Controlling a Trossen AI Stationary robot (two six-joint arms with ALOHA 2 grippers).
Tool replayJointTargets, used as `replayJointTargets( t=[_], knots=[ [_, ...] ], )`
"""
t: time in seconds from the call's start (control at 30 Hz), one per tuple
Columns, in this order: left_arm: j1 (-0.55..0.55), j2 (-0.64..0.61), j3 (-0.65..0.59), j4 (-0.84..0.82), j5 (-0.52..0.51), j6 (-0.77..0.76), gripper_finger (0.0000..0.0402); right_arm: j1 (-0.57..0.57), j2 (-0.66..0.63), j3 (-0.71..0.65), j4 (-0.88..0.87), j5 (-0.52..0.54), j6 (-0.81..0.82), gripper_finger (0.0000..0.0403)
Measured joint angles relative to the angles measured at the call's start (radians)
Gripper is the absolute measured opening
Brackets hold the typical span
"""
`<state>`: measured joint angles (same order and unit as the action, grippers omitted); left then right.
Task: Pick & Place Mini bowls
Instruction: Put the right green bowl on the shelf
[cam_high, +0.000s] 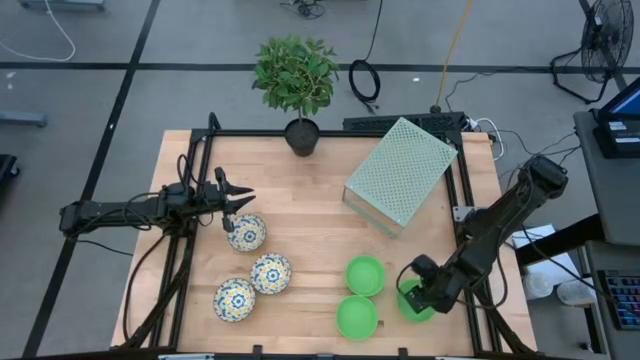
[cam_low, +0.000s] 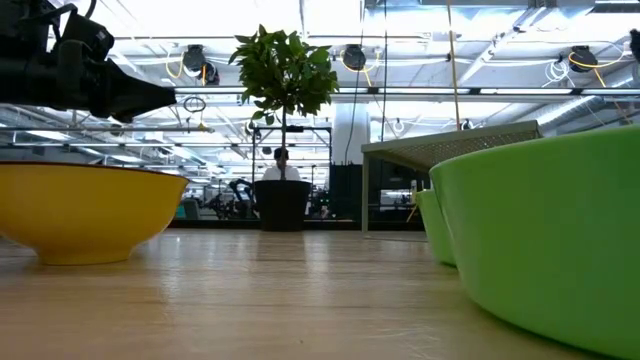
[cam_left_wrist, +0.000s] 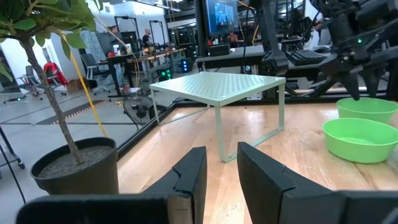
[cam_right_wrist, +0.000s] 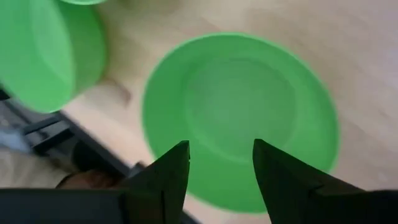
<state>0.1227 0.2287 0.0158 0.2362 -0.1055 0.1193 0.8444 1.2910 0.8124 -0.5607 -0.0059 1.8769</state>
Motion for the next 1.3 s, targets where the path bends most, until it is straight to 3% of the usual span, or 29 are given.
replayJointTargets(
  t=[0.33, 0.5, 0.73, 1.03, 1.3],
  knots=[
    [0.0, 0.0, 0.0, 0.0, 0.0, 0.0, 0.0093, 0.031, -0.071, 0.001, -0.255, -0.129, 0.183, 0.0164],
    [0.0, 0.0, -0.001, 0.0, 0.0, 0.0, 0.0093, 0.057, -0.063, 0.001, -0.215, -0.051, 0.229, 0.0168],
    [0.0, 0.0, -0.001, 0.0, 0.0, 0.0, 0.0093, 0.068, -0.061, -0.017, -0.198, -0.05, 0.249, 0.0165],
    [0.0, 0.0, -0.001, 0.0, 0.0, 0.0, 0.0093, 0.074, -0.059, -0.138, -0.038, -0.048, 0.257, 0.0163],
    [0.0, 0.0, -0.001, 0.0, 0.0, 0.0, 0.0093, 0.074, -0.059, -0.156, -0.041, -0.048, 0.258, 0.0145]
  ],
)
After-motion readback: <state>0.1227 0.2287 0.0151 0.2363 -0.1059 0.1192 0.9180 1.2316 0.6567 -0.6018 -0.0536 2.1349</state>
